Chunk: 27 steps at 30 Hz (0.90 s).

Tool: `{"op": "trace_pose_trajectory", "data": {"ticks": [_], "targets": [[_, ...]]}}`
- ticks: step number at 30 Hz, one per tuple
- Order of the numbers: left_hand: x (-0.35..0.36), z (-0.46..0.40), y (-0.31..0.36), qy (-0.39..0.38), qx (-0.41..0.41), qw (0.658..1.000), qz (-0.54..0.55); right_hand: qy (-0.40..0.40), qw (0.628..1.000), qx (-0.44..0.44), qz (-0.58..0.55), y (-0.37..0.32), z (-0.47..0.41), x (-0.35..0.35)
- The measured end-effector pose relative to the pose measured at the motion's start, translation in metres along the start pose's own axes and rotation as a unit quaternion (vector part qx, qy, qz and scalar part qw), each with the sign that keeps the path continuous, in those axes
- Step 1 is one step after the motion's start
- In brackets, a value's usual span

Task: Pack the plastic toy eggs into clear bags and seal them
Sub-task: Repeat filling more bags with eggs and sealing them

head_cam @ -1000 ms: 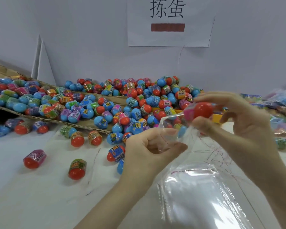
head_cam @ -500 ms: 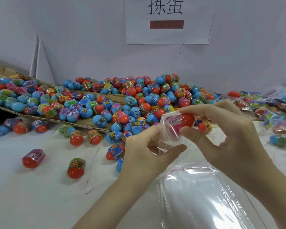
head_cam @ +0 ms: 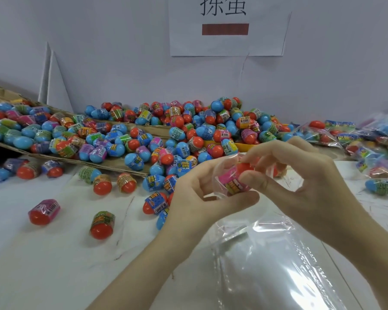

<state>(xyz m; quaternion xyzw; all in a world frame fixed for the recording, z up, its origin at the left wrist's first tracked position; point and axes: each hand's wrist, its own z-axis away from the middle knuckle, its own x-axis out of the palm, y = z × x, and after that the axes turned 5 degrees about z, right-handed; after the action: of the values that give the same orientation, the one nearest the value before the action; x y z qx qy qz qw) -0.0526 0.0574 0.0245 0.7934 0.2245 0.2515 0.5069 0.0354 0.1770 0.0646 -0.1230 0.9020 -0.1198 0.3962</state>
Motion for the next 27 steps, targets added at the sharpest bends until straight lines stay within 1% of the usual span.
{"op": "trace_pose_trajectory", "data": {"ticks": [3, 8, 9, 11, 13, 17, 19, 22, 25, 27], "targets": [[0.000, -0.001, 0.000, -0.003, -0.033, 0.999, 0.042, -0.023, 1.000, -0.019, -0.003, 0.005, 0.001, -0.002], [-0.004, -0.002, 0.001, -0.023, -0.106, 0.990, 0.094, -0.133, 0.985, 0.003, -0.114, 0.009, 0.002, -0.008], [-0.004, -0.002, 0.001, -0.029, -0.114, 0.989, 0.094, -0.135, 0.984, 0.003, -0.114, 0.010, 0.002, -0.007], [-0.005, -0.002, 0.000, -0.042, -0.118, 0.989, 0.084, -0.110, 0.990, 0.000, -0.089, 0.012, 0.002, -0.004], [-0.005, -0.001, 0.000, -0.057, -0.101, 0.990, 0.074, -0.079, 0.995, 0.001, -0.061, 0.013, 0.001, -0.002], [-0.005, 0.000, -0.002, -0.081, -0.074, 0.993, 0.047, -0.072, 0.997, -0.005, -0.026, 0.014, 0.001, -0.002], [-0.002, 0.001, -0.004, -0.075, -0.066, 0.994, 0.035, -0.075, 0.997, -0.018, -0.010, 0.014, 0.001, -0.003], [-0.001, 0.001, -0.005, -0.051, -0.064, 0.994, 0.076, -0.081, 0.996, -0.033, 0.014, 0.012, 0.002, -0.002], [-0.001, -0.001, -0.005, -0.025, -0.087, 0.988, 0.126, -0.066, 0.998, -0.014, -0.005, 0.008, 0.002, -0.001], [0.000, -0.001, -0.006, -0.004, -0.094, 0.986, 0.139, -0.055, 0.998, 0.001, -0.007, 0.007, 0.002, 0.001]]}}
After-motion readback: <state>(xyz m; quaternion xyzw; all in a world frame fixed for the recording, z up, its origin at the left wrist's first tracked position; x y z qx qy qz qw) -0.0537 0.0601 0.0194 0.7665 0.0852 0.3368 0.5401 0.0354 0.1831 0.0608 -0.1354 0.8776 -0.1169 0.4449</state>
